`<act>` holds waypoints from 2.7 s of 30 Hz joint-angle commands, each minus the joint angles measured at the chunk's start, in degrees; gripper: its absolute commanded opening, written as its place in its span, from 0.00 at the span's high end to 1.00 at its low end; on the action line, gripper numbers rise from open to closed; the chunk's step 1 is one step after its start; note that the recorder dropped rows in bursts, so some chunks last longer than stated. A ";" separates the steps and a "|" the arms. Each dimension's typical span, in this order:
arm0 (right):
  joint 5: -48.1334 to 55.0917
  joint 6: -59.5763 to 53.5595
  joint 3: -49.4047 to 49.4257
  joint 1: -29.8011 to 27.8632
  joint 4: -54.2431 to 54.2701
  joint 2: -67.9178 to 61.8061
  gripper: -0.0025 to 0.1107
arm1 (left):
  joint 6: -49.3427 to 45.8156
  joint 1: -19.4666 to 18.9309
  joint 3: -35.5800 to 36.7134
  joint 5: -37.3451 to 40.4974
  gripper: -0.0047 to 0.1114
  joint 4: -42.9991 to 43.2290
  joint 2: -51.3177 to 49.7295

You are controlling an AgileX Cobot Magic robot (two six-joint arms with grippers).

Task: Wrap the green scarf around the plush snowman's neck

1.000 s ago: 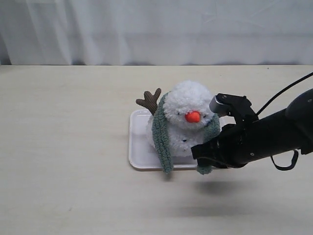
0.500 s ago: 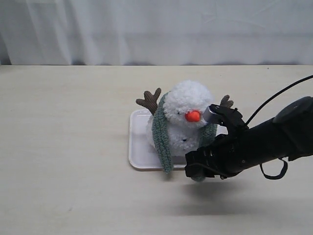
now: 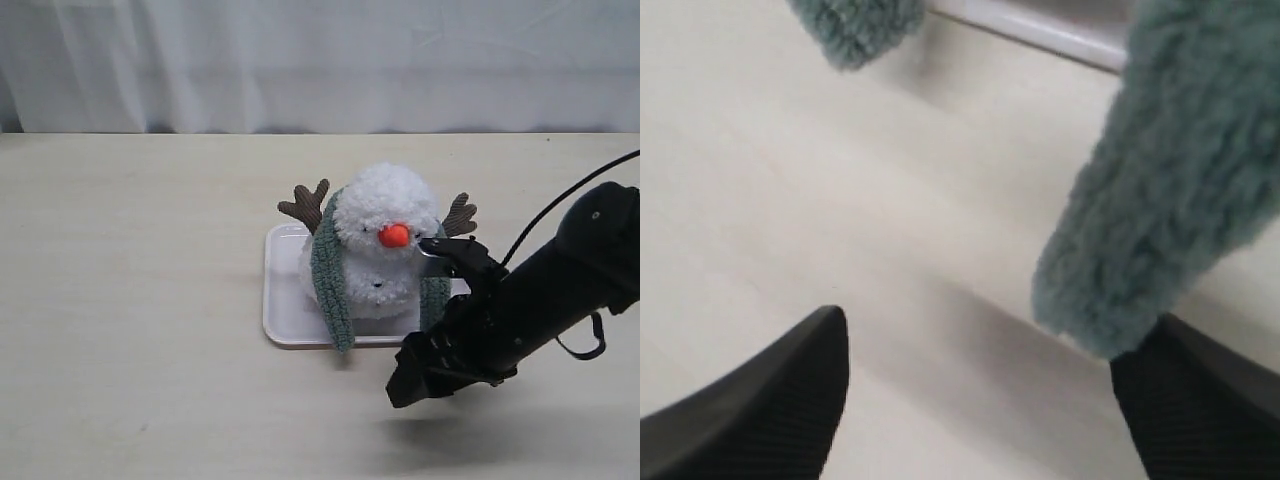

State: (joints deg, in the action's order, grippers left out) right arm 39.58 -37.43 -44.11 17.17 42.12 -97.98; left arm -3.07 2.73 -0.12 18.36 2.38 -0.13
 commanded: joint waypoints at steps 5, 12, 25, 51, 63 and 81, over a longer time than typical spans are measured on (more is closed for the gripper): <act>30.38 20.41 -10.55 -0.32 -19.02 0.64 0.37 | 0.16 -0.08 0.12 -0.59 0.96 -0.07 0.13; 30.38 16.10 -10.37 -0.02 -8.69 2.03 0.37 | 0.16 -0.08 0.12 -0.59 0.96 -0.07 0.13; -6.79 11.53 -7.72 14.91 -5.96 1.84 0.37 | 0.16 -0.08 0.12 -0.59 0.96 -0.07 0.13; -39.58 13.22 -2.36 19.65 -5.10 -9.13 0.84 | 0.16 -0.08 0.12 -0.59 0.96 -0.07 0.13; -30.94 8.03 -2.36 19.65 -5.74 -2.19 0.94 | 0.16 -0.08 0.12 -0.59 0.96 -0.07 0.13; -13.86 29.57 -2.36 19.65 -47.98 5.62 0.94 | 0.16 -0.08 0.12 -0.59 0.96 -0.07 0.13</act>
State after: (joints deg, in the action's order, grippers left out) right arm 23.67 -17.54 -46.56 36.75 5.76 -92.80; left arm -3.07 2.73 -0.12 18.36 2.38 -0.13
